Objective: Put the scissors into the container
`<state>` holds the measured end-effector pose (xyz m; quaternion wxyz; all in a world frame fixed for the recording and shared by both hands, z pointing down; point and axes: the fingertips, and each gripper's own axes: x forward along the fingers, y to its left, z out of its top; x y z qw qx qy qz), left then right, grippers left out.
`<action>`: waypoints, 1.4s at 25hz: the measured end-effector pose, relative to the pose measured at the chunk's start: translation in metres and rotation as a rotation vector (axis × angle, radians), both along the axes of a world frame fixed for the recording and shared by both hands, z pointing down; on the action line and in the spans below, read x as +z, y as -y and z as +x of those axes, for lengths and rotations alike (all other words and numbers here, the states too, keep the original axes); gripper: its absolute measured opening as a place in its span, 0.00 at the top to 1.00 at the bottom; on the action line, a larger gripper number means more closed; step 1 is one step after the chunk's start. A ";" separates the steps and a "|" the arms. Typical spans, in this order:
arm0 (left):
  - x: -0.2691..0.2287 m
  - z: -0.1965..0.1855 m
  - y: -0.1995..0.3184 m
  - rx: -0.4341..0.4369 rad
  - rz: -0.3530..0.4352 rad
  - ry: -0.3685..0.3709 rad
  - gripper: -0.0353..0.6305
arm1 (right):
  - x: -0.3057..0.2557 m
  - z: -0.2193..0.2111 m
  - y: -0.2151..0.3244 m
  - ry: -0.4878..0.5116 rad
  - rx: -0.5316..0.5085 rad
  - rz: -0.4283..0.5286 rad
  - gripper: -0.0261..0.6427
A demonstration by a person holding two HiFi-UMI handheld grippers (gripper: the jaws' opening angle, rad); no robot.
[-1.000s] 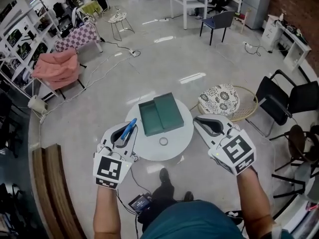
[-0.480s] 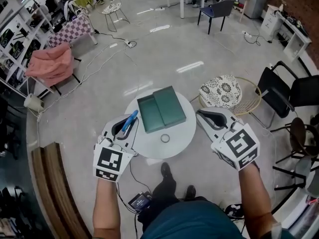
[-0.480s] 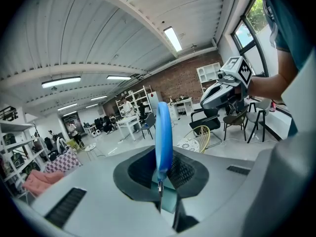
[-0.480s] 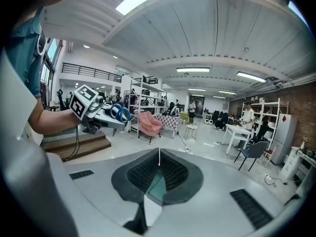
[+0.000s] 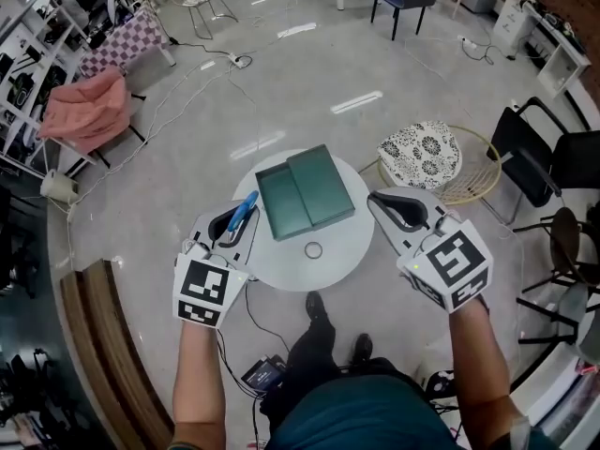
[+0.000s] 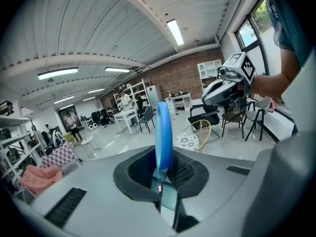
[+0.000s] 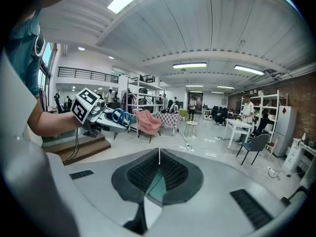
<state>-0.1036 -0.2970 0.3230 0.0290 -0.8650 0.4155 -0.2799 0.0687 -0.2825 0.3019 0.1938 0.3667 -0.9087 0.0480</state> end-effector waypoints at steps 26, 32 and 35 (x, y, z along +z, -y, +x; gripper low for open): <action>0.185 -0.030 0.107 0.000 -0.189 0.011 0.87 | 0.152 -0.037 0.088 0.001 0.022 -0.152 0.90; 0.226 -0.036 0.120 -0.007 -0.241 0.011 0.87 | 0.186 -0.041 0.092 -0.005 0.030 -0.194 0.90; 0.244 -0.033 0.123 -0.006 -0.268 0.011 0.87 | 0.199 -0.038 0.092 -0.005 0.034 -0.211 0.90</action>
